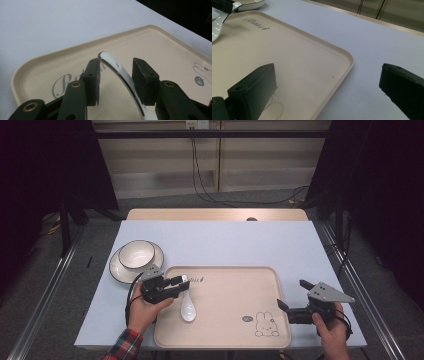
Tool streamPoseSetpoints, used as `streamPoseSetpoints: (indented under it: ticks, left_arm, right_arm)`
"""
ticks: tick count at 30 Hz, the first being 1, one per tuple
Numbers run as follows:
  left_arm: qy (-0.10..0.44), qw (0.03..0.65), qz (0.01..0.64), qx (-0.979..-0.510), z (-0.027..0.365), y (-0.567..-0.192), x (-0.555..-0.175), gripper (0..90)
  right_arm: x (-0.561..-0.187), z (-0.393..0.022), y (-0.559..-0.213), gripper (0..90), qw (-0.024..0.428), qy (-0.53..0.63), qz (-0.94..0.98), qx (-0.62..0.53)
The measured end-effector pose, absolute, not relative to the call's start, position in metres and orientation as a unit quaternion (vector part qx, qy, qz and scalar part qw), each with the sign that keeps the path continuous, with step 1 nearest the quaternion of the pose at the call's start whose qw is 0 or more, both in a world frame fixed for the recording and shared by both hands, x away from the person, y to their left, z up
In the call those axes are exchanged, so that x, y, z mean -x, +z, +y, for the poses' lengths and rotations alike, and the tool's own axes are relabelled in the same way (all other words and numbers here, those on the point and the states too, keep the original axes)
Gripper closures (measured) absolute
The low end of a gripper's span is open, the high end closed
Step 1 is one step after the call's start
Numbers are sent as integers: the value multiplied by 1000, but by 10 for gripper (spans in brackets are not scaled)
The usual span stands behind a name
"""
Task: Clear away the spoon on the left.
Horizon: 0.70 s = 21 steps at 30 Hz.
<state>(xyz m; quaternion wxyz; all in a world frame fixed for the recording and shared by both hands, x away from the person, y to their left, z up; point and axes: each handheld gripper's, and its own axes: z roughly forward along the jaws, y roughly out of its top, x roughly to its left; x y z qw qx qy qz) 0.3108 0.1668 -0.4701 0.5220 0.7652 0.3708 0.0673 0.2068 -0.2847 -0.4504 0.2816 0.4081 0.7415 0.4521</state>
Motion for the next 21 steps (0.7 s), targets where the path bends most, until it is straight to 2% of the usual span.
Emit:
streamPoseSetpoints:
  ticks: [21]
  left_arm:
    - [78,501,363,-782,165,-476,-312,513]
  right_arm:
    - [-207,-283,-452,7,278,448,747,-406]
